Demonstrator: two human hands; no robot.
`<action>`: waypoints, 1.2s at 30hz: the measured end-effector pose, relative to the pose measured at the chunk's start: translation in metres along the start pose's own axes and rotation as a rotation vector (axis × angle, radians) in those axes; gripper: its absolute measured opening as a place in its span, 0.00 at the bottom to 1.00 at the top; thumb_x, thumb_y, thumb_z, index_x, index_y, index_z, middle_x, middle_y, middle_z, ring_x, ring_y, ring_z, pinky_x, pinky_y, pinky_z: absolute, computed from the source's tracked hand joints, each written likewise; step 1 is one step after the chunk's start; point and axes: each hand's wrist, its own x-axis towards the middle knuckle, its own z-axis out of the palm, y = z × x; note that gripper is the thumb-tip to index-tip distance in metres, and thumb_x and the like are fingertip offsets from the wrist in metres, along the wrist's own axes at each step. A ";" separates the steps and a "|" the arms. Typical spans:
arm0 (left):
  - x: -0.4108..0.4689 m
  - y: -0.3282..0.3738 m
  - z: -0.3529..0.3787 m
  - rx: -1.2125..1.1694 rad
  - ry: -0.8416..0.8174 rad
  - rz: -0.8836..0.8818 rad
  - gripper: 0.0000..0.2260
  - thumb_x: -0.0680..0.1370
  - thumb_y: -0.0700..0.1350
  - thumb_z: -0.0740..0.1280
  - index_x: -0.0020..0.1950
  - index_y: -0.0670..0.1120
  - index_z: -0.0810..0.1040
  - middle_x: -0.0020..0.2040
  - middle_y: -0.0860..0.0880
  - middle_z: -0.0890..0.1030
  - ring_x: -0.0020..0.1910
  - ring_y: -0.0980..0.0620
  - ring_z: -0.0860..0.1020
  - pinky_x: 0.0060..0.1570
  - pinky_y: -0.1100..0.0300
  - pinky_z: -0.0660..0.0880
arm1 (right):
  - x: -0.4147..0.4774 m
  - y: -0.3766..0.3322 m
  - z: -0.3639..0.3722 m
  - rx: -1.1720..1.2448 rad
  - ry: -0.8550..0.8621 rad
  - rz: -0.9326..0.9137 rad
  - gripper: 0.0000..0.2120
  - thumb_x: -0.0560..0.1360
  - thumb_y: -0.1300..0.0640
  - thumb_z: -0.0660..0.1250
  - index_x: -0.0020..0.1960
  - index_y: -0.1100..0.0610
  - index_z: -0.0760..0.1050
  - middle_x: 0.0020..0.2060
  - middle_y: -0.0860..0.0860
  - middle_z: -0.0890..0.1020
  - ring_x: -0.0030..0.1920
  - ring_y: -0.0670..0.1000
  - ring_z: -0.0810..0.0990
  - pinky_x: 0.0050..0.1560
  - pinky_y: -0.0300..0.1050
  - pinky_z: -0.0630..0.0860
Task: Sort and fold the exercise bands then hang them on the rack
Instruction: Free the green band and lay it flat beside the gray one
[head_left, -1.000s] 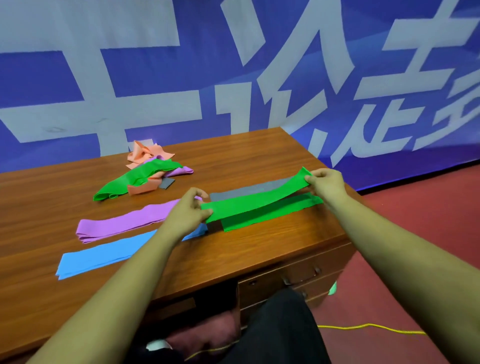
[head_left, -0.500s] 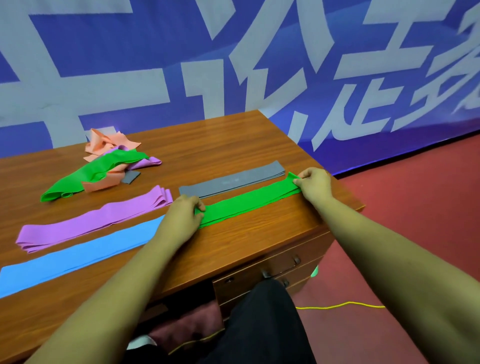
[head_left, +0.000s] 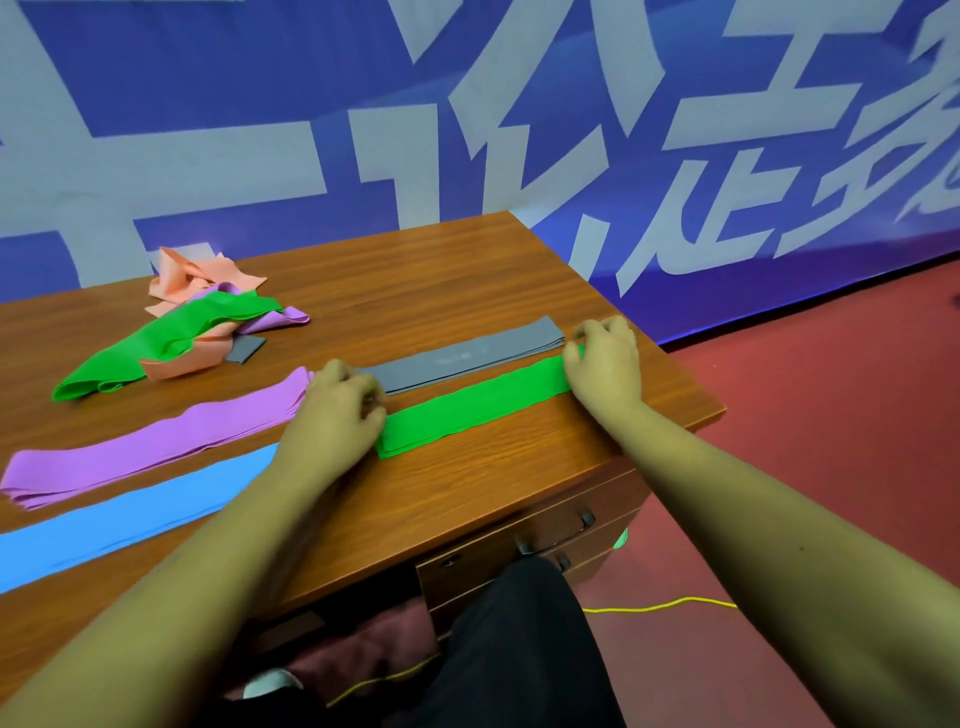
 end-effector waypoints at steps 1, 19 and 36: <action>0.006 -0.006 -0.010 -0.005 0.034 -0.010 0.05 0.73 0.38 0.69 0.49 0.43 0.81 0.49 0.45 0.72 0.52 0.43 0.74 0.55 0.52 0.71 | 0.002 -0.014 -0.001 0.038 -0.045 -0.040 0.13 0.77 0.55 0.63 0.58 0.59 0.78 0.57 0.57 0.75 0.57 0.58 0.74 0.59 0.54 0.74; 0.067 -0.213 -0.099 0.104 0.212 -0.373 0.20 0.77 0.43 0.66 0.67 0.39 0.72 0.63 0.35 0.75 0.64 0.36 0.72 0.64 0.46 0.69 | 0.033 -0.316 0.137 0.315 -0.476 -0.362 0.11 0.74 0.60 0.66 0.55 0.63 0.79 0.52 0.59 0.83 0.54 0.59 0.79 0.54 0.48 0.70; 0.086 -0.237 -0.126 0.020 0.347 -0.317 0.08 0.74 0.41 0.69 0.52 0.45 0.82 0.51 0.39 0.77 0.55 0.39 0.74 0.55 0.54 0.68 | 0.056 -0.360 0.163 0.587 -0.329 -0.405 0.04 0.73 0.61 0.63 0.45 0.55 0.77 0.39 0.47 0.81 0.43 0.51 0.78 0.46 0.46 0.74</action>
